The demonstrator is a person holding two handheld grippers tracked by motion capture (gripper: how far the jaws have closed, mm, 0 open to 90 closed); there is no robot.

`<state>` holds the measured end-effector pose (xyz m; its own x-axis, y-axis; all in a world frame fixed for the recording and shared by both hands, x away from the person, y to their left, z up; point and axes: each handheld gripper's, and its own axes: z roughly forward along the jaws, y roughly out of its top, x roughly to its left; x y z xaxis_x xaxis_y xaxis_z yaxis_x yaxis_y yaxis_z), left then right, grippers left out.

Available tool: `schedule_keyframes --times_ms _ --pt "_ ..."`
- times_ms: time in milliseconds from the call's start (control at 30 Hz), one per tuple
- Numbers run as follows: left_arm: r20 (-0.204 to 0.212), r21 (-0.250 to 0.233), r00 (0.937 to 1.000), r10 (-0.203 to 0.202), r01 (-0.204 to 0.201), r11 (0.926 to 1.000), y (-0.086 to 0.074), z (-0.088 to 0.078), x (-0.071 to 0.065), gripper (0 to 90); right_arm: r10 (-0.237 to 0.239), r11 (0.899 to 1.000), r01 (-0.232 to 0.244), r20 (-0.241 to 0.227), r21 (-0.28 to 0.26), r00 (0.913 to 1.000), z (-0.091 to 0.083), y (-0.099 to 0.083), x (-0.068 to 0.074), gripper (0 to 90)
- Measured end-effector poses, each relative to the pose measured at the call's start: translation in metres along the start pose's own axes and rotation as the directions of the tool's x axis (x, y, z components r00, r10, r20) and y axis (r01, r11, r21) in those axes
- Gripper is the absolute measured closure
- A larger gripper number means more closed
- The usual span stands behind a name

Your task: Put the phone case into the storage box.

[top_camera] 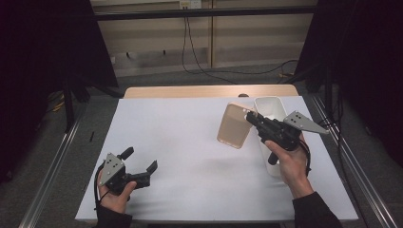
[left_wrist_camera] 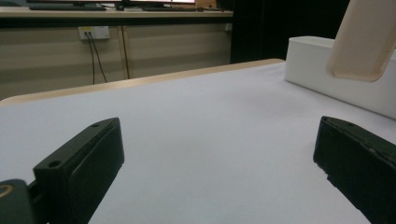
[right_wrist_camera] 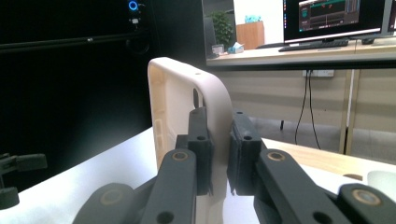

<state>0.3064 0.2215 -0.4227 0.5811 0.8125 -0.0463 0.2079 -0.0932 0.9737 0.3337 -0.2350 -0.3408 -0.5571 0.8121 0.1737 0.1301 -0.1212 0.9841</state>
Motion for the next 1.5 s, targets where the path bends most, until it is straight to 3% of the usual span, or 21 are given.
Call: schedule_keyframes --times_ms 167,433,700,767,1167,1500 --pt "0.02 0.01 0.9998 0.004 -0.005 0.9999 -0.003 0.0 -0.003 3.6 -0.008 1.0 0.008 0.011 -0.012 0.9999 -0.002 0.012 -0.008 81.4" --pt "-0.003 -0.001 0.9999 -0.01 0.01 1.0 -0.001 0.004 -0.005 4.1 -0.019 1.0 0.019 0.027 -0.011 0.9995 -0.004 0.026 -0.026 81.4" --pt "0.014 0.009 0.9994 -0.033 0.032 0.9994 -0.002 0.003 -0.006 4.2 -0.01 1.0 0.011 0.046 -0.021 0.9989 -0.005 0.039 -0.04 81.3" --pt "0.008 0.012 0.9999 -0.012 0.012 0.9999 -0.001 0.002 -0.006 4.2 -0.014 1.0 0.015 0.057 -0.021 0.9983 -0.007 0.042 -0.045 81.3" --pt "0.009 0.011 0.9997 -0.021 0.021 0.9997 -0.002 0.0 -0.002 4.2 -0.006 0.999 0.01 0.09 -0.036 0.9959 -0.015 0.052 -0.072 81.4" --pt "0.006 0.029 0.9996 -0.029 0.029 0.9992 -0.004 0.001 0.0 4.1 -0.047 0.999 0.048 0.103 -0.011 0.9935 -0.01 0.063 -0.094 81.4"
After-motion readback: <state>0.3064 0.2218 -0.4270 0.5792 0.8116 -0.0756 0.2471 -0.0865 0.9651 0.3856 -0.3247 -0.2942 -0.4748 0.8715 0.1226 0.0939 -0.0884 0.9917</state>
